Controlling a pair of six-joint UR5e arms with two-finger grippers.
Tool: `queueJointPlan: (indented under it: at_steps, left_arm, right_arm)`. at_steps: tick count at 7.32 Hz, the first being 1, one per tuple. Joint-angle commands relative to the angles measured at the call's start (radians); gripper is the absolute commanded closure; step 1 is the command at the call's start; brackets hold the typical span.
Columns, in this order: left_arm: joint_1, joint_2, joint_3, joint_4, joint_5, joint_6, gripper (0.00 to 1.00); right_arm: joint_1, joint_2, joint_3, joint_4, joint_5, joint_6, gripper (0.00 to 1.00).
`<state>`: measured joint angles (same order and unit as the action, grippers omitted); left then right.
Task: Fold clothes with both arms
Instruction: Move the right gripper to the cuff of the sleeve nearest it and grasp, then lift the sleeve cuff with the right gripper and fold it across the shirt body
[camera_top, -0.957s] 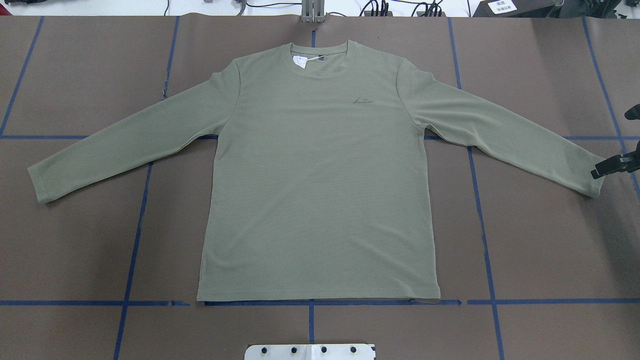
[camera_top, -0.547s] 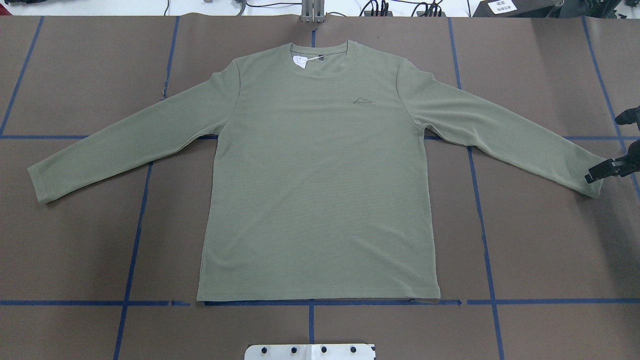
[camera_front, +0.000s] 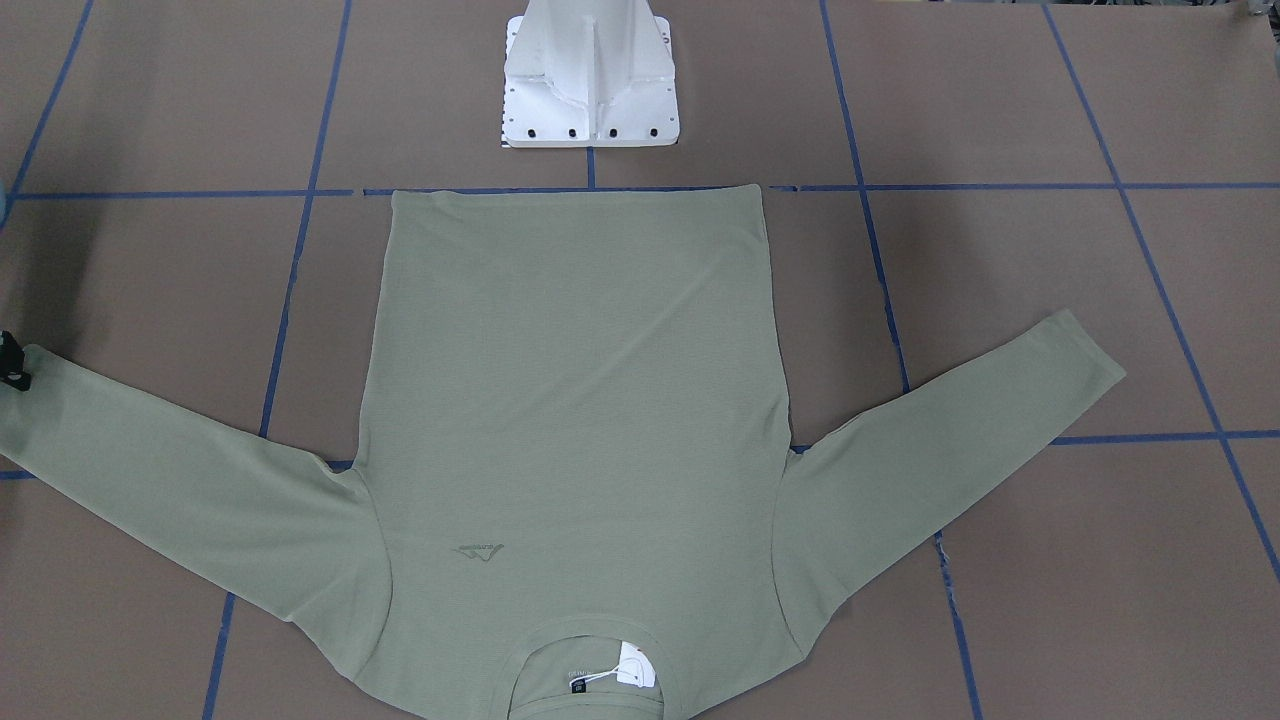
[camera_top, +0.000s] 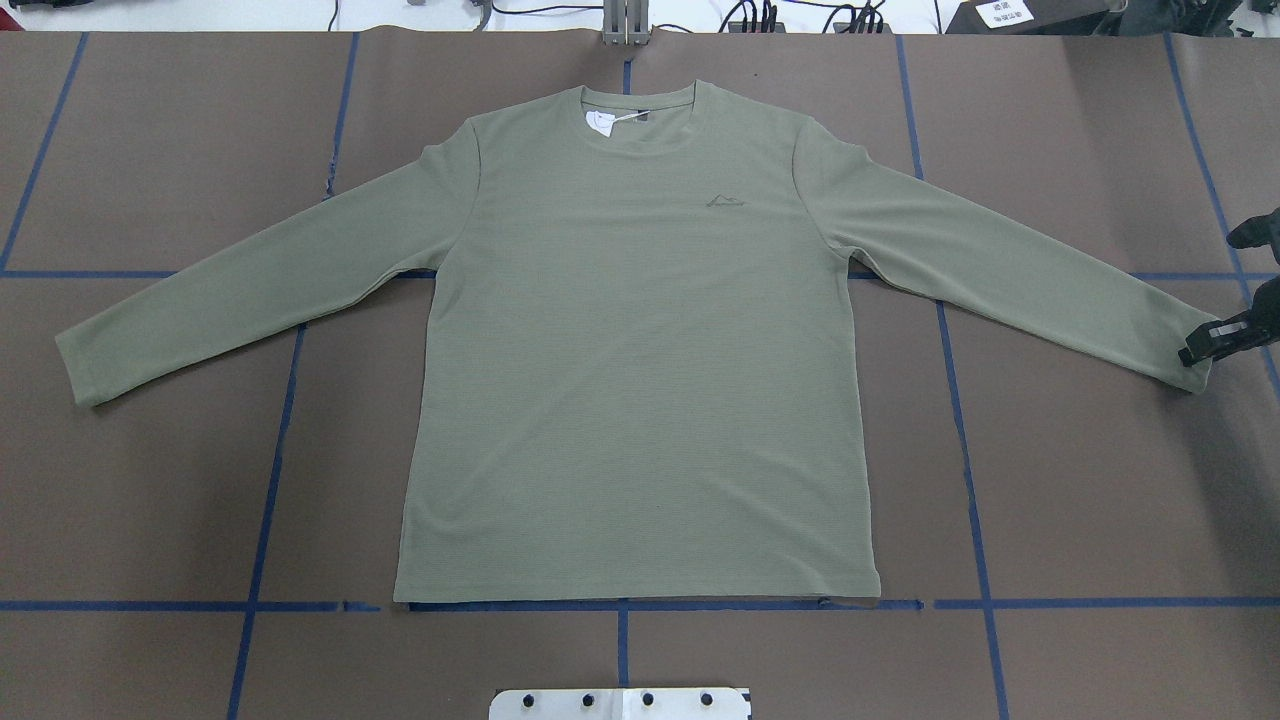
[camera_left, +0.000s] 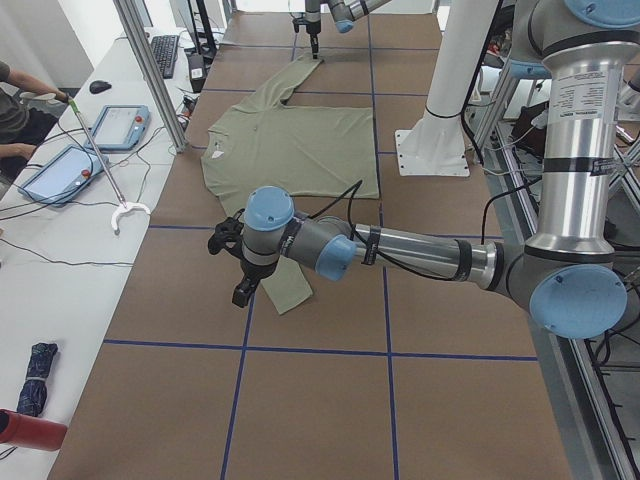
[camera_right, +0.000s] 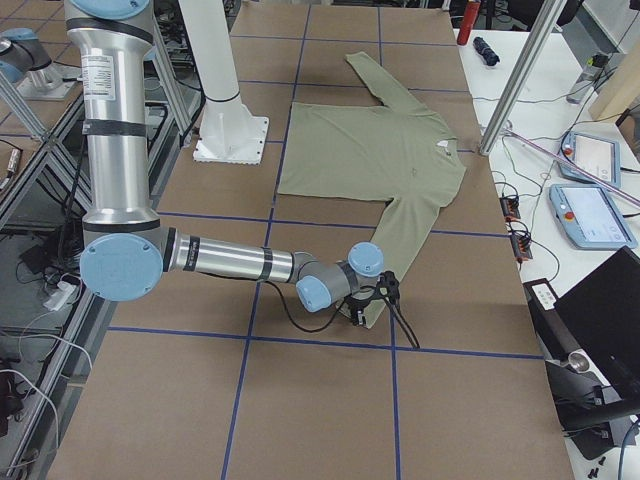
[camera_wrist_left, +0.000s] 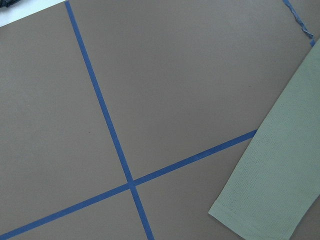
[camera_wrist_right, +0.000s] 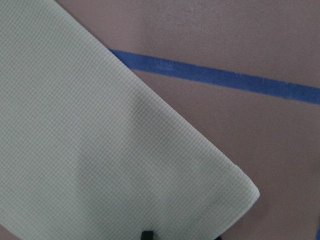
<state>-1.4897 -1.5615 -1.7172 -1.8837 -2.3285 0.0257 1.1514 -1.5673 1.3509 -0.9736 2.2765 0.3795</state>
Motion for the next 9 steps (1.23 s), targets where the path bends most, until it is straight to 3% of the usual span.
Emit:
queueJointPlan:
  at_steps: [1, 3, 5, 6, 9]
  left_arm:
    - [-0.001, 0.0, -0.001, 0.0, 0.0, -0.001, 0.0]
    - [-0.001, 0.0, -0.001, 0.0, 0.0, -0.001, 0.0]
    - [-0.001, -0.003, -0.001, 0.0, 0.0, -0.001, 0.0]
    - [-0.001, -0.003, -0.001, 0.0, 0.0, -0.001, 0.0]
    - [-0.001, -0.003, -0.001, 0.002, -0.002, -0.001, 0.0]
  right_arm:
    - [0.001, 0.007, 0.011, -0.002, 0.0, -0.002, 1.0]
    - [0.005, 0.009, 0.052, -0.004, 0.024, 0.001, 1.0]
    - [0.074, 0.062, 0.073, -0.007, 0.189, 0.005, 1.0]
    - [0.074, 0.117, 0.073, -0.014, 0.205, 0.006, 1.0]
    - [0.029, 0.432, 0.071, -0.251, 0.244, 0.112, 1.0]
